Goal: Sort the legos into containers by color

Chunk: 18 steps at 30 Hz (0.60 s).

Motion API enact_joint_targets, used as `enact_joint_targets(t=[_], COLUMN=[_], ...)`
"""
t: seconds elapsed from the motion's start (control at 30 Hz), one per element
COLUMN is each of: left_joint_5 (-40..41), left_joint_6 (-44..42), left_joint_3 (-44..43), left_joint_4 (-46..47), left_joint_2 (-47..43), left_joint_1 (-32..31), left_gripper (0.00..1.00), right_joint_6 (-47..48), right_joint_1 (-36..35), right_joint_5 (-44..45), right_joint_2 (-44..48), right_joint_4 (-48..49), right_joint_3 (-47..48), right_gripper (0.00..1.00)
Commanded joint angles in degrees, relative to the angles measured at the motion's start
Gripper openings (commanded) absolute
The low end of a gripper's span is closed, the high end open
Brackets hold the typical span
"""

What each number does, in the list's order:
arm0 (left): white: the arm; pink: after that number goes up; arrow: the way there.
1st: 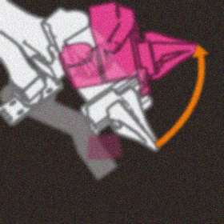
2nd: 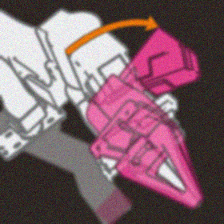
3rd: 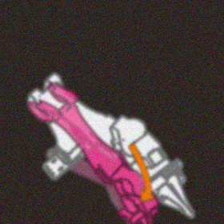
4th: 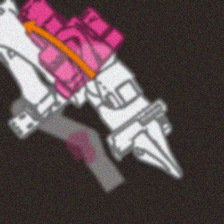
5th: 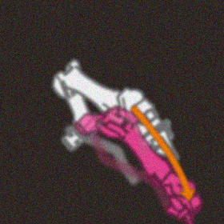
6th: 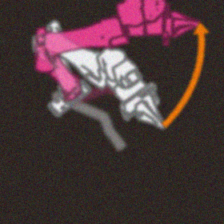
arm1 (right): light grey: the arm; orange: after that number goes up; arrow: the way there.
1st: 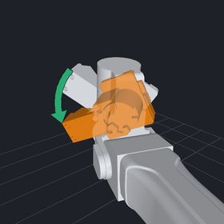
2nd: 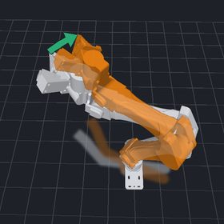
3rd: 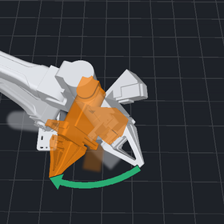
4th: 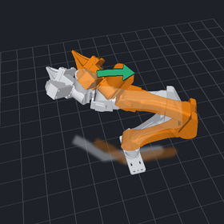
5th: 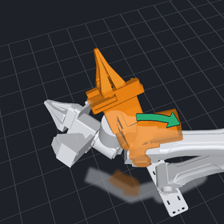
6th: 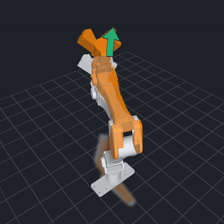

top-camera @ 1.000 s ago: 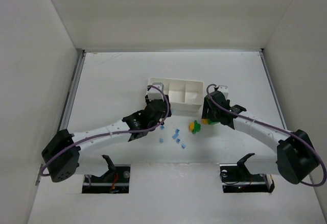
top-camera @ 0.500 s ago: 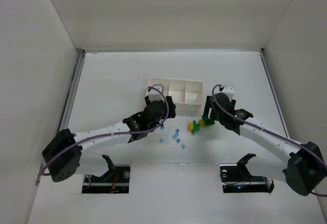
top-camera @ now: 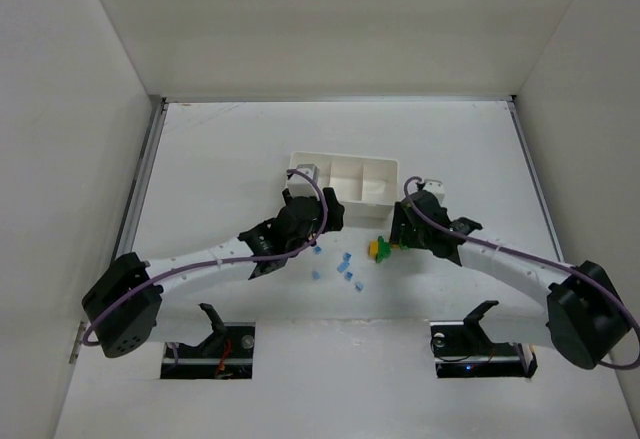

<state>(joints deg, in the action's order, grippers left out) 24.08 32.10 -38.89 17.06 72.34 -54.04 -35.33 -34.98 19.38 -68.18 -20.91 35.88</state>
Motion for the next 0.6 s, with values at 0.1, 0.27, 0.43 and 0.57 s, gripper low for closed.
enact_joint_targets(t=[0.1,0.27,0.43,0.57], left_joint_5=[-1.7,-1.8,-1.8,-1.8], left_joint_6=[1.9,1.9,1.9,1.9], left_joint_3=[1.5,1.4,0.7,-0.5], left_joint_4=[2.8,2.8,2.8,2.8], left_joint_2=[0.1,0.2,0.7,0.4], left_joint_1=[0.6,0.7,0.2,-0.8], left_gripper=[0.62,0.62,0.61,0.59], right_joint_6=[1.3,1.5,1.1,1.5], right_joint_1=[-0.5,-0.5,-0.8,-0.8], right_joint_5=[-1.3,2.2,5.0,4.7], right_joint_2=[-6.3,-7.8,-5.0,-1.4], right_joint_4=[3.8,3.9,3.9,4.0], right_joint_3=[2.8,3.4,3.1,2.6], right_gripper=[0.75,0.54,0.32,0.26])
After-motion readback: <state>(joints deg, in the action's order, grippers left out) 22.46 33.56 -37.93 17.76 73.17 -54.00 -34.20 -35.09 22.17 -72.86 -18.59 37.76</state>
